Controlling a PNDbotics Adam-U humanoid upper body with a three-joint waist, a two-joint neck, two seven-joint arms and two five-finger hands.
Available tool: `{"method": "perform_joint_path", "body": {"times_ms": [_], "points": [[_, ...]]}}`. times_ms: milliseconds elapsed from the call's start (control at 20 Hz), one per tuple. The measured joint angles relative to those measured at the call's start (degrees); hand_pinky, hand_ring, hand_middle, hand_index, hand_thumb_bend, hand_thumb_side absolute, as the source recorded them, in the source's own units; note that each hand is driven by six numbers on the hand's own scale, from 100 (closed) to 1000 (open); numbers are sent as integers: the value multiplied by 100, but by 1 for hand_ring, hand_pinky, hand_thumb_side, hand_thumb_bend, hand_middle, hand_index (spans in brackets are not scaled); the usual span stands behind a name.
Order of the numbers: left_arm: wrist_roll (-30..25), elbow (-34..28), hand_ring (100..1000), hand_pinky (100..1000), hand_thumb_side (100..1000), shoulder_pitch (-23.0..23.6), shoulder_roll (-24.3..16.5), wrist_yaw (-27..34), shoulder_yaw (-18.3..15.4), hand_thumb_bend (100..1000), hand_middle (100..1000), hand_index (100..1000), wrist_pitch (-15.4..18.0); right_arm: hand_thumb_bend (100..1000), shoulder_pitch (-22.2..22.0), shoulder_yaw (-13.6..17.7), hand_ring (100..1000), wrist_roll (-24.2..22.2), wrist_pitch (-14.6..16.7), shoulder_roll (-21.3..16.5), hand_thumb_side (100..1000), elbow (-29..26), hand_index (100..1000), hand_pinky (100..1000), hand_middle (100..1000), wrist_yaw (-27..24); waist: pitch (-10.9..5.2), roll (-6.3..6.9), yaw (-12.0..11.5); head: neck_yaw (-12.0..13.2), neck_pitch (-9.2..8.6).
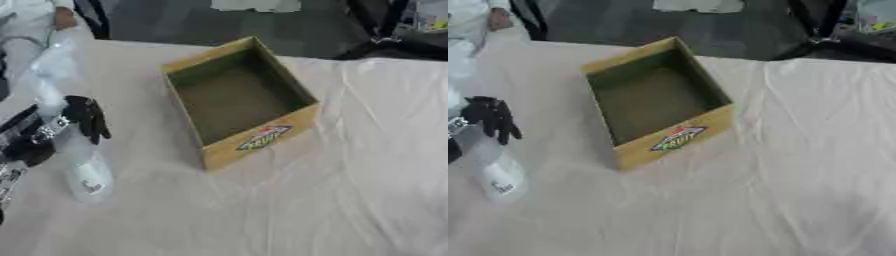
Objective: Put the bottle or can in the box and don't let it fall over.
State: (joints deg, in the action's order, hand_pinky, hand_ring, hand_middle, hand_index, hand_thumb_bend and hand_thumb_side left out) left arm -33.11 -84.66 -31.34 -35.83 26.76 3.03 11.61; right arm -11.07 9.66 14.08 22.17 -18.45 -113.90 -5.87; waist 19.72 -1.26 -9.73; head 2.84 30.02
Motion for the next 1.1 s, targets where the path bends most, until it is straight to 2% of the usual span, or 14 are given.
{"method": "perform_joint_path", "body": {"times_ms": [650,950,1100], "points": [[36,-206,245,539,606,-1,0,262,15,100,453,100,48,100,-2,1,1000,-13,20,0,570,0,909,931,1000,-22,0,2,0,0,0],[79,-243,217,469,599,-46,0,324,15,100,431,100,9,100,-2,1,1000,-17,24,0,570,0,909,930,1000,-27,0,1,0,0,0],[155,-267,182,401,595,-62,0,343,14,100,411,100,-7,100,-2,2,1000,-18,25,0,569,0,909,930,1000,-27,0,1,1,0,0]]}}
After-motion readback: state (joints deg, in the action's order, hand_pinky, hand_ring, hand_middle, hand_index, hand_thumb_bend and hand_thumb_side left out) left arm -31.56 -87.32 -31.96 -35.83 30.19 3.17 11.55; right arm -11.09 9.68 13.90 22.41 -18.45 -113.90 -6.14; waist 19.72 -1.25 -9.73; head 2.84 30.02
